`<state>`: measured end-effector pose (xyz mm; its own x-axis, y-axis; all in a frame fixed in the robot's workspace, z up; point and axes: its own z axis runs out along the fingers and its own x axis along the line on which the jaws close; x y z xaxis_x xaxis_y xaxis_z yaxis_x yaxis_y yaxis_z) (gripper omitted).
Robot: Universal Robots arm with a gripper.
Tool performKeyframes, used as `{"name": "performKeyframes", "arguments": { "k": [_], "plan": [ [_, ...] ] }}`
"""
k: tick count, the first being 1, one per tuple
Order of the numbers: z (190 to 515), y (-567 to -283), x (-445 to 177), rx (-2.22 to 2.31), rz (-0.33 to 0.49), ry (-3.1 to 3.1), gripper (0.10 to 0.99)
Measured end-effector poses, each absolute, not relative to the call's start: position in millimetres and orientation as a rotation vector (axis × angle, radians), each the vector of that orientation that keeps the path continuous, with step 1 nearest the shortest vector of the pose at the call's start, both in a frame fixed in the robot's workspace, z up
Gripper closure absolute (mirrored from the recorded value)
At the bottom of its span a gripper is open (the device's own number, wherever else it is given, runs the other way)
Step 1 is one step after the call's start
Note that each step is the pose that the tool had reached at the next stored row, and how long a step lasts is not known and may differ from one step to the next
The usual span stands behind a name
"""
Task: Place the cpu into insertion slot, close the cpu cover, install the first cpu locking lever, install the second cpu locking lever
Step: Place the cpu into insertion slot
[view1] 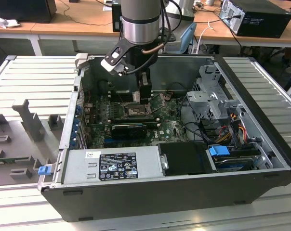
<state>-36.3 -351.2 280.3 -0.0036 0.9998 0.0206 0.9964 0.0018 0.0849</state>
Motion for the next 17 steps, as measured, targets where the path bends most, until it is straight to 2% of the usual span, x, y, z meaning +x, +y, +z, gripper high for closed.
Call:
{"name": "performKeyframes", "arguments": {
  "k": [12, 17],
  "plan": [
    [264, -351, -37, 2.216, 0.100, 2.165, 0.545],
    [254, -342, -36, 2.214, 0.098, 2.168, 0.545]
  ]
}}
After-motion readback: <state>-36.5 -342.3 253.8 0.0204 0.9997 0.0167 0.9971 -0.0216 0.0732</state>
